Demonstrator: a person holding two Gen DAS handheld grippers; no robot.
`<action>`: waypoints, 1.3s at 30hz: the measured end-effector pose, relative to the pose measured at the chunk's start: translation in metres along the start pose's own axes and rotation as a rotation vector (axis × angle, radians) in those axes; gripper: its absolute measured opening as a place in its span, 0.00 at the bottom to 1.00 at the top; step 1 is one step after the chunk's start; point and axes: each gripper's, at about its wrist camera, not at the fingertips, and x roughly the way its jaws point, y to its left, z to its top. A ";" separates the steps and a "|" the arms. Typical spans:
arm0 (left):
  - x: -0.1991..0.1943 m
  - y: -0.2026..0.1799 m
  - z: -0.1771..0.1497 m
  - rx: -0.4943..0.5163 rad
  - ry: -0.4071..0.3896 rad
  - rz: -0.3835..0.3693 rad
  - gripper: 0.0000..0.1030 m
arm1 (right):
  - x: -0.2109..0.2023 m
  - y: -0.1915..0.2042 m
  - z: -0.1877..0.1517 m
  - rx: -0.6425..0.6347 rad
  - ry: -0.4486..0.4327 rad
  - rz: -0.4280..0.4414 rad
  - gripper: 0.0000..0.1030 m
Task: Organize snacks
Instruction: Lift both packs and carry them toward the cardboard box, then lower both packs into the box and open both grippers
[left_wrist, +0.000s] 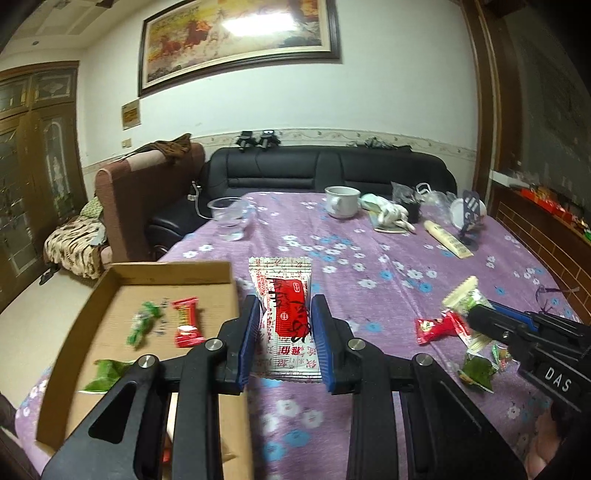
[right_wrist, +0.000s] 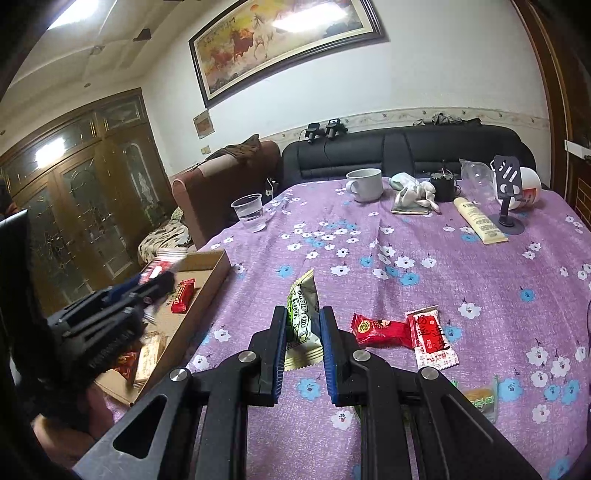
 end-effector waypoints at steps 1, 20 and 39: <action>-0.001 0.005 0.000 -0.006 -0.001 0.008 0.26 | -0.001 0.001 0.000 -0.001 -0.002 0.000 0.17; -0.012 0.093 -0.009 -0.138 0.019 0.112 0.26 | -0.009 0.039 0.007 0.030 0.029 0.081 0.17; 0.018 0.148 -0.037 -0.227 0.165 0.078 0.26 | 0.061 0.144 -0.002 0.069 0.218 0.245 0.17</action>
